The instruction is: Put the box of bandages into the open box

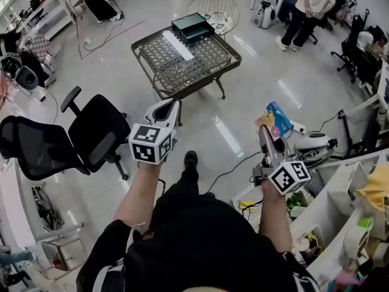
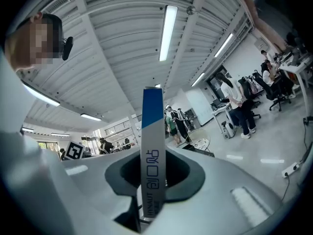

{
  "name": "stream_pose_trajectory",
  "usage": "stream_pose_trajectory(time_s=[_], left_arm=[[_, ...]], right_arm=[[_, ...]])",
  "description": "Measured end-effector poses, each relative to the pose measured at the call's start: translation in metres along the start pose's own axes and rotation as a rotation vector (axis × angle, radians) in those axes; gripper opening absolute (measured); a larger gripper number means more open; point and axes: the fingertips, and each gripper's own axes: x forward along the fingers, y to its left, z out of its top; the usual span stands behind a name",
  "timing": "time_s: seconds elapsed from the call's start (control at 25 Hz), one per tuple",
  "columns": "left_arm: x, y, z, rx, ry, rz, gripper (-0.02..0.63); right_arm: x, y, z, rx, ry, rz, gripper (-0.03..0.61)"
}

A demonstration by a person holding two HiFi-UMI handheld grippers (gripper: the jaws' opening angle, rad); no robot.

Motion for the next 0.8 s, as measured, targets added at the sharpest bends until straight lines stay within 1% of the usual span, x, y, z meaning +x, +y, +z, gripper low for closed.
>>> stream_pose_trajectory(time_s=[0.12,0.2,0.44,0.6,0.8], left_arm=[[0.037,0.006,0.008,0.013,-0.005,-0.042,0.012],[0.064,0.020,0.015,0.019,-0.014,-0.056,0.013],[0.140,0.076,0.023,-0.033,0.015,-0.085,0.013],[0.169,0.118,0.030,-0.046,0.021,-0.087,0.013],[0.186,0.155,0.036,-0.052,0.025,-0.067,0.013]], right_arm=[[0.030,-0.017,0.000,0.002,0.021,-0.017,0.081],[0.058,-0.030,0.001,0.003,0.035,-0.025,0.081],[0.155,-0.052,0.024,-0.044,0.088,-0.043,0.081],[0.216,-0.049,0.029,-0.055,0.097,-0.026,0.081],[0.268,-0.043,0.022,-0.028,0.107,0.012,0.081]])
